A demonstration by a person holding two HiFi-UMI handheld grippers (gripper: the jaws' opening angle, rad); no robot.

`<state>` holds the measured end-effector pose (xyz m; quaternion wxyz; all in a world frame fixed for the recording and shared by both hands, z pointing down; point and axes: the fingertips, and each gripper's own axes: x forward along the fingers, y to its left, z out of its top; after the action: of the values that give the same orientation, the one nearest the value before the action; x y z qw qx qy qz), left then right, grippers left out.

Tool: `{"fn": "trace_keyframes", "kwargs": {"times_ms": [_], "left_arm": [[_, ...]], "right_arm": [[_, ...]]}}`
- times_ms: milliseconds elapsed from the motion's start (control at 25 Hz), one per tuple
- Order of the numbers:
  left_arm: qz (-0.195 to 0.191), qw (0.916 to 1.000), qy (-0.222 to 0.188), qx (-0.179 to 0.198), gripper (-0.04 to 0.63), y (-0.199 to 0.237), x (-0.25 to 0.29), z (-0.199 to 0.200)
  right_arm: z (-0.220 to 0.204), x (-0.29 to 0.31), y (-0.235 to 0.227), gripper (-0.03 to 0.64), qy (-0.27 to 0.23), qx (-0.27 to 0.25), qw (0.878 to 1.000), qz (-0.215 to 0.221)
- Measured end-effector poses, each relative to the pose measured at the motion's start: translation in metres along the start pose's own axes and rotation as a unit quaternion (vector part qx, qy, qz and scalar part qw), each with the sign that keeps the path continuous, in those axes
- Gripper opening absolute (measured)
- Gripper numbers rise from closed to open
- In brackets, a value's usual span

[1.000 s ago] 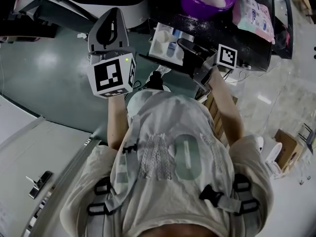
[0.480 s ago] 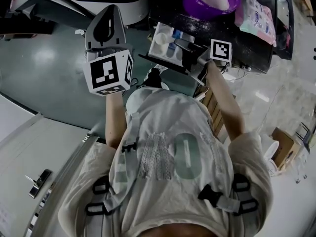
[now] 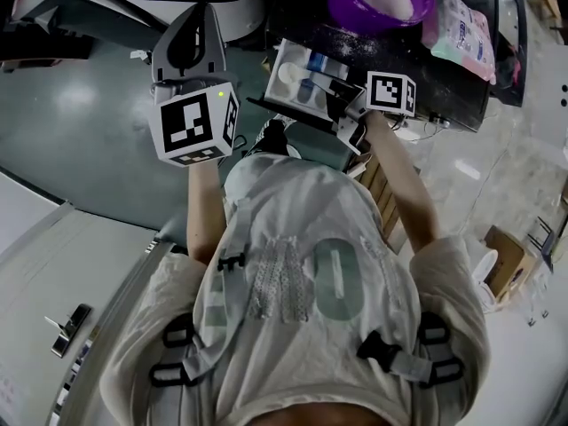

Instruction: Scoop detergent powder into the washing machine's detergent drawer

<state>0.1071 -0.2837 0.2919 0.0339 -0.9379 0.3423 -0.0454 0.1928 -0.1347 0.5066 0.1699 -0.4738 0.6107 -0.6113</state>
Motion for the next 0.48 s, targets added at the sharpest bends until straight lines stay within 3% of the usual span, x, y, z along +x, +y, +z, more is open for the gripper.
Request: {"fn": "trace_keyframes", "kwargs": {"times_ms": [120,240,360,480], "left_arm": [[0.001,1.0,0.002,-0.002,0.02,0.001,0.0,-0.002],[0.002,1.0,0.003,-0.003,0.02,0.003,-0.001,-0.003],[0.004,1.0,0.006,-0.003,0.02,0.003,-0.003,-0.006],[0.007,0.9999,0.007,-0.004,0.02,0.005,-0.006,-0.007]], "right_arm": [[-0.002,0.003,0.006,0.011,0.009,-0.06,0.998,-0.011],[-0.005,0.004,0.01,0.011,0.025,-0.157,0.987,-0.037],[-0.009,0.005,0.015,0.011,0.045,-0.262,0.962,-0.063],[-0.013,0.006,0.021,0.011,0.062,-0.357,0.928,-0.081]]}}
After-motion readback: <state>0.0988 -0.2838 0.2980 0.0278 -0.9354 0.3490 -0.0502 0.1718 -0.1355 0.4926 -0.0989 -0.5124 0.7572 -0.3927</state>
